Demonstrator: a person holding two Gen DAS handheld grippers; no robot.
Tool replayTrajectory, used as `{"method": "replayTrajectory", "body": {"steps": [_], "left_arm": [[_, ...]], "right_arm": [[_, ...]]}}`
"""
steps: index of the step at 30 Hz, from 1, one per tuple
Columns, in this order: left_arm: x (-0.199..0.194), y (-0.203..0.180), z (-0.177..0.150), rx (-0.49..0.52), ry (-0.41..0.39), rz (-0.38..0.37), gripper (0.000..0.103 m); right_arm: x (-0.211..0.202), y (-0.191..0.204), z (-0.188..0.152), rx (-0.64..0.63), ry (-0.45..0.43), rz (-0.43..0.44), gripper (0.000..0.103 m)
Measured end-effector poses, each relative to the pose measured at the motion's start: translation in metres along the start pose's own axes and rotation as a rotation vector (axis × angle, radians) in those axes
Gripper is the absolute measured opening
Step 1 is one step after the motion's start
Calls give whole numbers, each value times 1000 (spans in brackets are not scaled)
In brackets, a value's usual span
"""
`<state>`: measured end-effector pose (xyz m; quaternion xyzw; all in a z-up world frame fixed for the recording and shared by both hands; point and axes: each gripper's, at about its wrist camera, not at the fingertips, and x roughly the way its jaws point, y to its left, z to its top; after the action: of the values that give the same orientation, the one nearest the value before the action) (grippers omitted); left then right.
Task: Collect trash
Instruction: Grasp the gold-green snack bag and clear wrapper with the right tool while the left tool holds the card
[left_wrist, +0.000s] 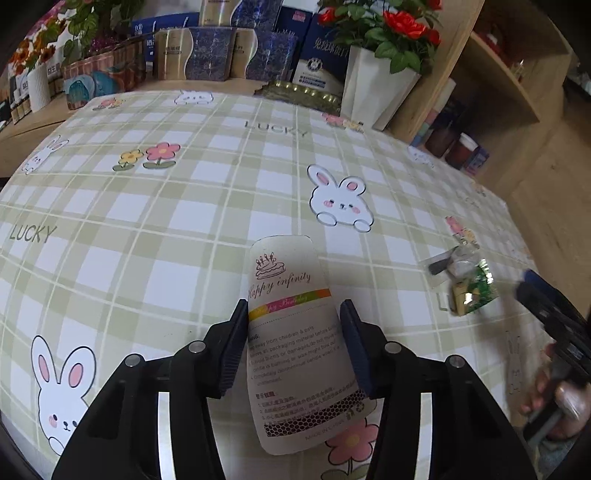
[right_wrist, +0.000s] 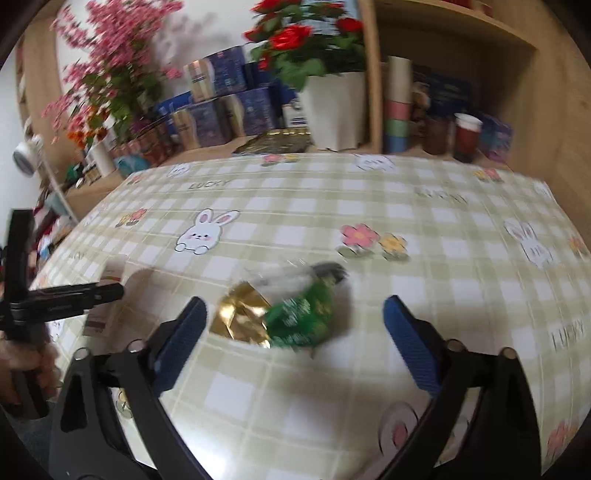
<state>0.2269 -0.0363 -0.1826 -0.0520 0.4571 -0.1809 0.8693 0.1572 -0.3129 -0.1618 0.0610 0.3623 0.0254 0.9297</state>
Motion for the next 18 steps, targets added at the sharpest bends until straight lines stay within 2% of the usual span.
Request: {"method": "replayTrajectory", "body": {"steps": [3,8,13,16,18], "left_arm": [[-15,-1,0,15,-58,-19,48],[-30,3,1,-19,-85,-63,48],[-40,3,-2,-17,-101,-78,48],[-45,5,-7,-21,-102,-88,48],[-46,6,-10,-22,-98,-91,48]], "right_arm": [[19,3,13,33,23,42,83],[48,10,25,25,74,34,81],[70,10,22,16,160,13,71],[73,12,18,-34,169,-1,67],[71,15,17,-72,176,-12,55]]}}
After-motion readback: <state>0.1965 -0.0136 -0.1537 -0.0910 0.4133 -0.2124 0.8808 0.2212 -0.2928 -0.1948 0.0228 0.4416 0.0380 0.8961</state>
